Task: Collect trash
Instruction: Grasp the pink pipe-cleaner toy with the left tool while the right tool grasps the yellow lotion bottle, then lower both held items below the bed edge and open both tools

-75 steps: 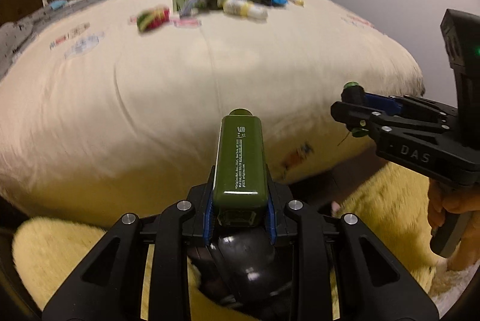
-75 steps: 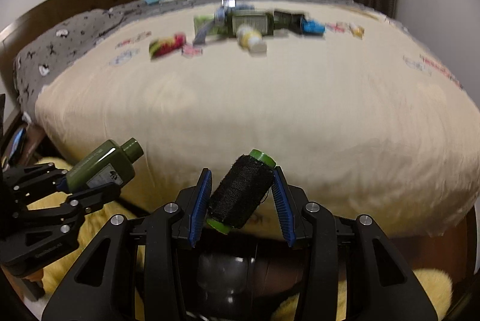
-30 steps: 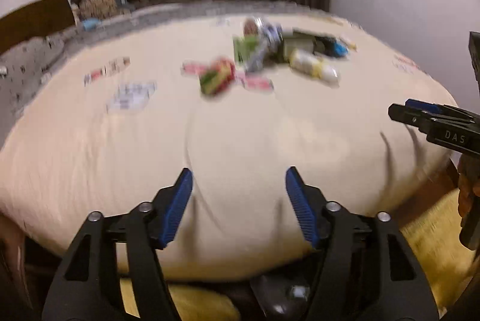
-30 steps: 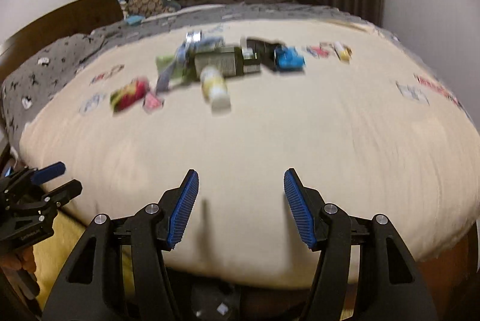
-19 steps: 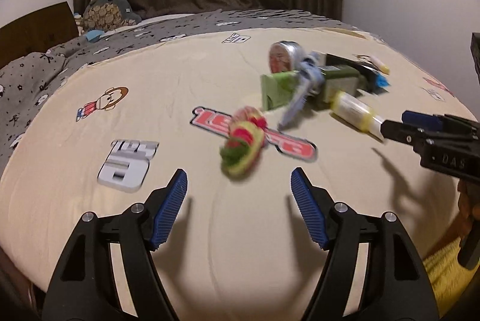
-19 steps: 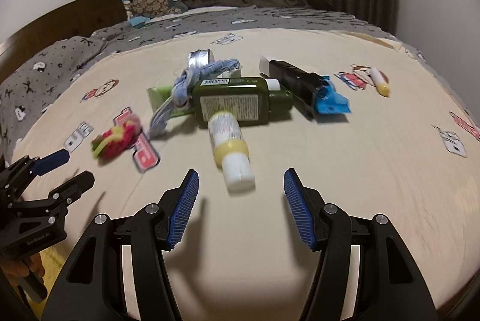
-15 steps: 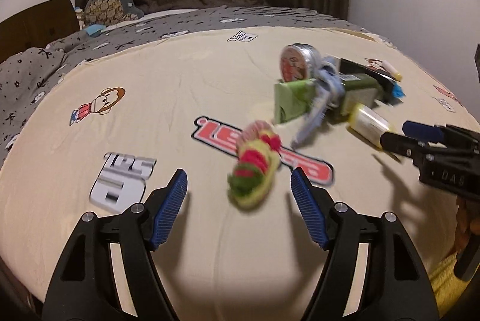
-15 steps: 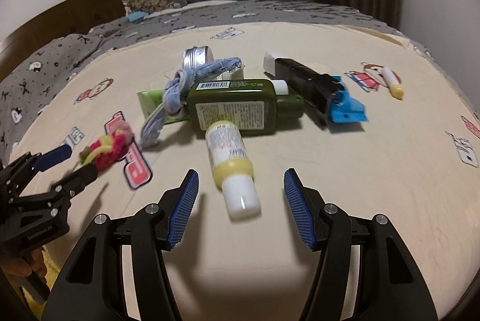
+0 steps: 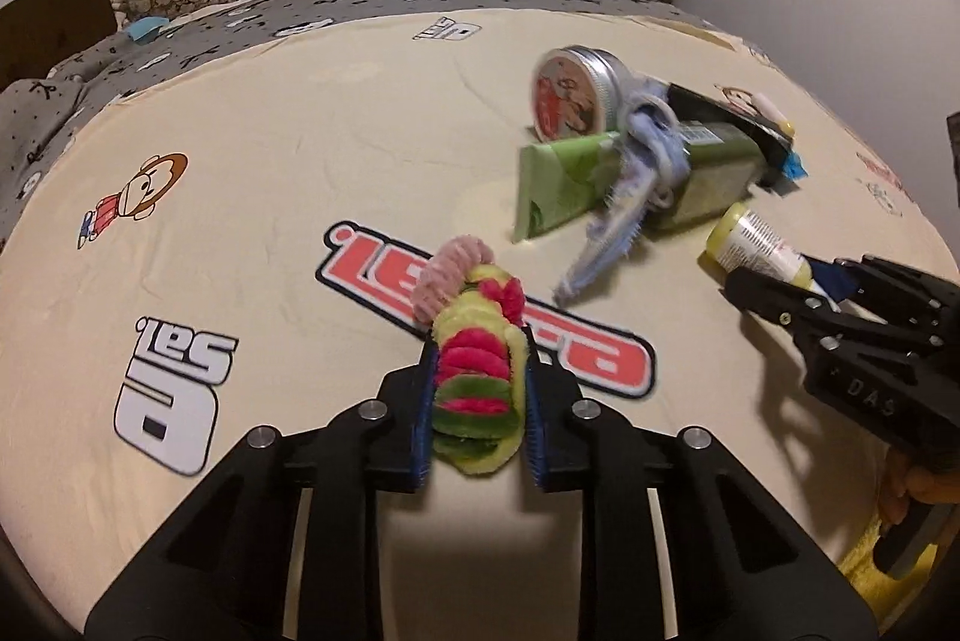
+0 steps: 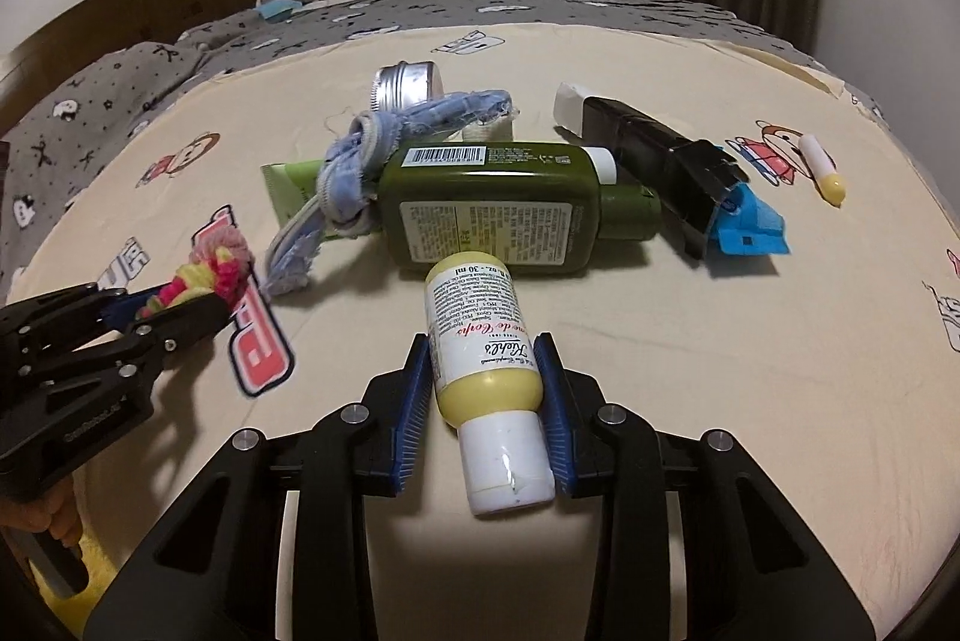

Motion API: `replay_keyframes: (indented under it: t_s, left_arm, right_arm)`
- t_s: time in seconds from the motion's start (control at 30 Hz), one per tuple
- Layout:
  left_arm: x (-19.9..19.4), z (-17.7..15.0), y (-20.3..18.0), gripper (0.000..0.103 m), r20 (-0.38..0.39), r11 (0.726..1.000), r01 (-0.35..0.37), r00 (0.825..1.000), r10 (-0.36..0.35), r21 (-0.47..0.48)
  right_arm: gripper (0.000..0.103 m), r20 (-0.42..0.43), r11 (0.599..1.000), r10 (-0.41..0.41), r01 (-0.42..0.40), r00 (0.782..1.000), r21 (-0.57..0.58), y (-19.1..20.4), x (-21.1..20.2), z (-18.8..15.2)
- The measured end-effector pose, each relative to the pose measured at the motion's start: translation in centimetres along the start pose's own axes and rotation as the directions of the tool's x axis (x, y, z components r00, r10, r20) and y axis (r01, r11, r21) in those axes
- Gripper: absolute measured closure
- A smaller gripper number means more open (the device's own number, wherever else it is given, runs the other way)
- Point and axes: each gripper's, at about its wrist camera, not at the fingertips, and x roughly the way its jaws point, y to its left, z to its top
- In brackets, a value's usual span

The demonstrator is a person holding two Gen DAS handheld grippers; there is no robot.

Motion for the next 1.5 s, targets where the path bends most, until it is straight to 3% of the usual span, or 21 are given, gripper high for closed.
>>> replay_keyframes:
  t_s: [0.27,0.53,0.8,1.0,1.2,1.4,1.5]
  left_arm:
    - [-4.0,-2.0,-2.2,0.082,0.032,0.999,0.035,0.999,-0.036,0.036]
    - [-10.0,-5.9,-5.3,0.082,0.099,0.991,0.090,0.990,-0.100,0.099]
    - [-12.1,-10.2,-7.5,0.082,0.074,0.980,0.133,0.987,-0.145,0.149]
    - [-11.4,-13.9,-7.8,0.082,-0.009,0.976,0.183,0.983,-0.183,0.115]
    - [-8.7,-17.5,-8.0,0.082,-0.137,0.970,0.229,0.966,-0.217,0.077]
    - [-6.3,-20.2,-8.0,0.081,-0.237,0.970,0.237,0.947,-0.219,0.051]
    - [-4.9,-21.4,-7.9,0.081,-0.289,0.969,0.247,0.930,-0.227,0.031]
  right_arm:
    - [0.069,0.054,0.999,0.022,-0.020,0.998,-0.034,0.0,-5.1,-1.9]
    - [0.069,0.096,0.998,0.038,-0.033,0.995,-0.050,0.0,-10.7,-6.3]
    - [0.069,0.092,0.999,0.038,-0.035,0.995,-0.032,0.1,-13.7,-11.1]
    - [0.069,0.019,1.000,0.029,-0.029,0.999,0.004,-0.1,-13.3,-14.5]
    - [0.069,-0.099,0.998,0.054,-0.050,0.994,0.044,-0.2,-10.5,-17.9]
    - [0.069,-0.200,0.995,0.069,-0.053,0.977,0.081,-0.3,-7.7,-20.6]
    - [0.069,-0.268,0.993,0.097,-0.074,0.959,0.095,0.0,-6.2,-21.9]
